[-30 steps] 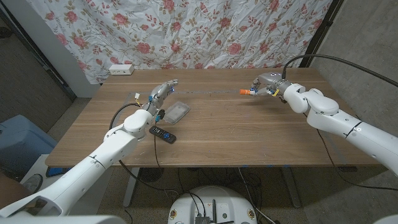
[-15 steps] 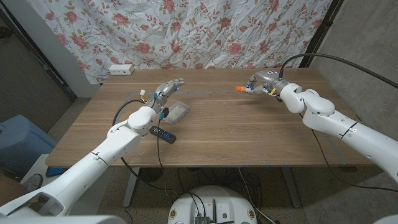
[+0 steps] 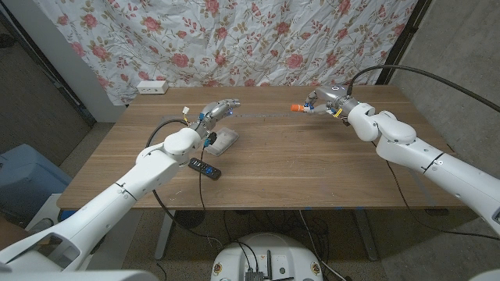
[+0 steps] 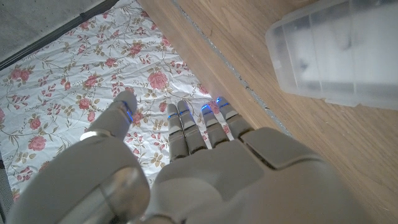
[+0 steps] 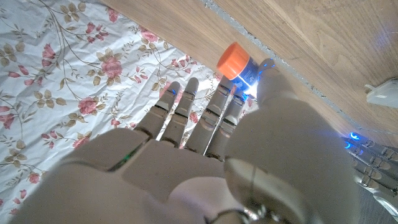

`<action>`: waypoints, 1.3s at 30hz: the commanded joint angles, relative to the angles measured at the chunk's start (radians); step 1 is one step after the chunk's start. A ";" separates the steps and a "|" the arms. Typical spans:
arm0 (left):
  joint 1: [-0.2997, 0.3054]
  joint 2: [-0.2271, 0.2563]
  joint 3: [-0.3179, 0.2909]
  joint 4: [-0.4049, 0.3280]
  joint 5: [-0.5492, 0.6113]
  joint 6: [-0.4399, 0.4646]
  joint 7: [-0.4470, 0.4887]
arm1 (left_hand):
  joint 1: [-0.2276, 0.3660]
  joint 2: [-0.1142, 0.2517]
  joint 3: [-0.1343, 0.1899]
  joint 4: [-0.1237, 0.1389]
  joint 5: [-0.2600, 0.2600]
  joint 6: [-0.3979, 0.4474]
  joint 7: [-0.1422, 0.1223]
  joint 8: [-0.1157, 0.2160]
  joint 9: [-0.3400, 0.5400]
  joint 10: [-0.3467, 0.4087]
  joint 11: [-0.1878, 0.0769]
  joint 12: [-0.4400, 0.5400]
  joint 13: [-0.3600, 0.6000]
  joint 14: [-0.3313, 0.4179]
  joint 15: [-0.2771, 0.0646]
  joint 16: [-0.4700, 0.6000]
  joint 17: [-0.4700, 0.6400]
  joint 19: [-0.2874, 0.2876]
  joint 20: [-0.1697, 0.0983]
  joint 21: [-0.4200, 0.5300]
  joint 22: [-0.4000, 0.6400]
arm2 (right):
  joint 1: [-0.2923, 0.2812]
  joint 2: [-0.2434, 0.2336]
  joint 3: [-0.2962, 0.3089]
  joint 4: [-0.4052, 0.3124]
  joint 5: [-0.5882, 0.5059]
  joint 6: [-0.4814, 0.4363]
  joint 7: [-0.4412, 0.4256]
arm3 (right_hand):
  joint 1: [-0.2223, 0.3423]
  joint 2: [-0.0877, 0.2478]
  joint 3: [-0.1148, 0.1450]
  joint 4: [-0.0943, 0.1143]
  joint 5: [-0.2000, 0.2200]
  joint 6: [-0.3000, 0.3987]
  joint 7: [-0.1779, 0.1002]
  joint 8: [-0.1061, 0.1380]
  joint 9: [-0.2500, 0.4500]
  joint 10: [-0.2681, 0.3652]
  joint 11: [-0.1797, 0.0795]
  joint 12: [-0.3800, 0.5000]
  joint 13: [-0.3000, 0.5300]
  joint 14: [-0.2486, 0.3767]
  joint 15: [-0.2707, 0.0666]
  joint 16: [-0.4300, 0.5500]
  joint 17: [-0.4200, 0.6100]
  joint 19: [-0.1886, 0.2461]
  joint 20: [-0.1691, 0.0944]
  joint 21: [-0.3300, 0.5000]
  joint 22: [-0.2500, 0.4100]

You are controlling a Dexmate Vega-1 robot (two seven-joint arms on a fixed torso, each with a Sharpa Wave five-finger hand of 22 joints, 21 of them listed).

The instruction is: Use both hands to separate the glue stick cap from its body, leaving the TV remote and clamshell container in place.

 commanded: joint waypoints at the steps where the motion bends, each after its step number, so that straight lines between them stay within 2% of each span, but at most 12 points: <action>1: -0.043 0.010 0.029 -0.039 0.005 0.090 -0.011 | 0.016 -0.007 -0.007 0.000 0.004 0.016 0.001 0.008 0.003 0.017 -0.003 0.006 0.002 0.013 -0.003 0.005 0.001 0.005 0.004 -0.004 0.003 | 0.005 0.019 -0.012 0.001 -0.025 0.002 -0.029 | 0.025 0.022 -0.003 -0.001 0.003 0.017 -0.004 0.003 0.003 0.010 0.001 0.003 0.005 0.009 -0.141 0.010 0.006 0.008 0.003 0.001 0.003; 14: -0.093 0.013 0.063 -0.010 0.029 0.058 -0.082 | 0.037 -0.048 -0.030 0.000 0.001 0.038 0.004 0.007 0.003 0.038 -0.016 0.000 0.001 0.020 -0.004 0.002 0.002 -0.007 0.007 -0.010 0.003 | 0.012 0.035 -0.024 0.004 -0.059 0.000 -0.050 | 0.028 0.023 -0.006 -0.002 0.001 0.023 -0.005 0.002 0.003 0.012 0.001 0.003 0.005 0.007 -0.141 0.012 0.006 0.009 0.002 0.001 0.003; 18: -0.108 0.007 0.073 0.006 0.034 0.044 -0.105 | 0.049 -0.066 -0.038 -0.001 0.001 0.035 0.008 0.003 0.002 0.035 -0.007 -0.007 0.000 0.016 -0.002 -0.001 0.002 -0.016 0.017 -0.012 0.003 | 0.011 0.040 -0.025 0.004 -0.066 -0.004 -0.059 | 0.029 0.023 -0.007 -0.002 0.001 0.025 -0.005 0.002 0.003 0.012 0.001 0.002 0.005 0.007 -0.141 0.013 0.006 0.009 0.002 0.000 0.003; 25: -0.125 -0.003 0.084 0.032 0.043 0.014 -0.134 | 0.068 -0.097 -0.056 0.001 0.000 0.027 0.009 -0.005 0.002 0.029 -0.003 -0.018 -0.001 0.003 0.002 -0.006 0.002 -0.023 0.017 -0.012 0.003 | 0.007 0.041 -0.026 0.000 -0.073 -0.007 -0.065 | 0.030 0.023 -0.009 -0.002 0.001 0.028 -0.005 0.001 0.003 0.013 0.001 0.001 0.006 0.007 -0.140 0.015 0.007 0.009 0.003 0.000 0.003; 32: -0.146 -0.005 0.099 0.045 0.057 0.012 -0.161 | 0.082 -0.114 -0.075 0.004 -0.001 0.011 0.032 -0.015 0.001 0.024 0.007 -0.025 -0.002 -0.010 0.011 -0.008 0.003 -0.037 0.021 -0.014 0.004 | -0.004 0.039 -0.024 -0.009 -0.083 -0.006 -0.085 | 0.032 0.022 -0.012 -0.003 0.001 0.031 -0.005 0.000 0.003 0.013 0.001 0.000 0.006 0.005 -0.140 0.015 0.007 0.009 0.003 -0.001 0.003; 34: -0.150 -0.009 0.103 0.046 0.064 0.011 -0.161 | 0.086 -0.117 -0.081 0.005 -0.002 0.010 0.041 -0.016 0.001 0.026 0.018 -0.026 -0.002 -0.011 0.012 -0.007 0.003 -0.036 0.020 -0.012 0.004 | -0.009 0.035 -0.026 -0.017 -0.095 -0.007 -0.092 | 0.036 0.022 -0.012 -0.004 0.001 0.032 -0.005 0.000 0.004 0.015 0.001 0.001 0.006 0.006 -0.142 0.017 0.007 0.010 0.004 -0.001 0.003; 39: -0.161 -0.008 0.114 0.045 0.078 0.020 -0.171 | 0.094 -0.124 -0.100 0.007 -0.002 -0.016 0.056 -0.026 0.001 0.013 0.028 -0.033 -0.003 -0.018 0.022 -0.008 0.003 -0.040 0.040 -0.011 0.004 | -0.014 0.035 -0.025 -0.027 -0.102 -0.008 -0.092 | 0.036 0.020 -0.015 -0.004 0.001 0.034 -0.005 -0.001 0.004 0.018 0.001 0.001 0.006 0.007 -0.139 0.018 0.007 0.009 0.002 -0.002 0.003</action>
